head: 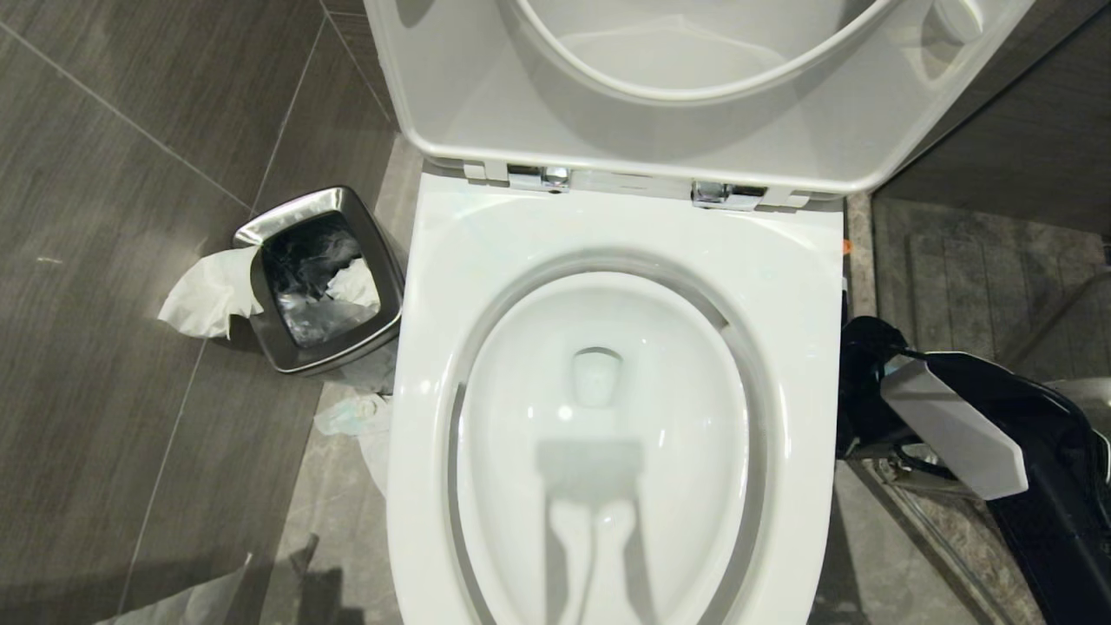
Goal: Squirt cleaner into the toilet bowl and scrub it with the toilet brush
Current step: Pour in the cleaning agent
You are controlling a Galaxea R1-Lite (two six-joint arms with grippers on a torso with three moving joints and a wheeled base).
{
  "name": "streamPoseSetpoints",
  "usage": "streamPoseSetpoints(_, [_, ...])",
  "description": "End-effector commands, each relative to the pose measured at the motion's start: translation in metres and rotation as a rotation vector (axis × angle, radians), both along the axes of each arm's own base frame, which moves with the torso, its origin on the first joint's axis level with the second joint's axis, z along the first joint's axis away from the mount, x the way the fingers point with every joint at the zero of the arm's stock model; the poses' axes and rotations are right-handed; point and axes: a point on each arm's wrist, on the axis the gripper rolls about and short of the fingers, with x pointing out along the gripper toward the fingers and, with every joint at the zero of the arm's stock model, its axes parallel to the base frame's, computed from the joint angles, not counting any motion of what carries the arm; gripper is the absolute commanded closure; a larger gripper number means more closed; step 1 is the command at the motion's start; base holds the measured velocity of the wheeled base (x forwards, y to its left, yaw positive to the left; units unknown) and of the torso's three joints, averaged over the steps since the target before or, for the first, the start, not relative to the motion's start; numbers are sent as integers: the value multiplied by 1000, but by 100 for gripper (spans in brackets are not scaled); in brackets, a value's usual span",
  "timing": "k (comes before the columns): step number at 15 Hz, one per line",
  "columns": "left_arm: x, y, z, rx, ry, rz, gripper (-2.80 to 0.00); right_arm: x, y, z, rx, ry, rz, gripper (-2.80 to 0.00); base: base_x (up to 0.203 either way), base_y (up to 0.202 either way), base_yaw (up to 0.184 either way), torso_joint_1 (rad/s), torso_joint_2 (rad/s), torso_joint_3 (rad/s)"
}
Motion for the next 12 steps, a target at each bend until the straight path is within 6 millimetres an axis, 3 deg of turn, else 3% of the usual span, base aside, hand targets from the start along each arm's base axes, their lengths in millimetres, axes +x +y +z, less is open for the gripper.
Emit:
streamPoseSetpoints(1, [0,0,0,0,2,0,0,5,0,-5,-4,-26,-6,-280,0,0,0,0,0,0])
streamPoseSetpoints(12, [0,0,0,0,2,0,0,18,7,-1,4,-126,-7,-280,0,0,0,0,0,0])
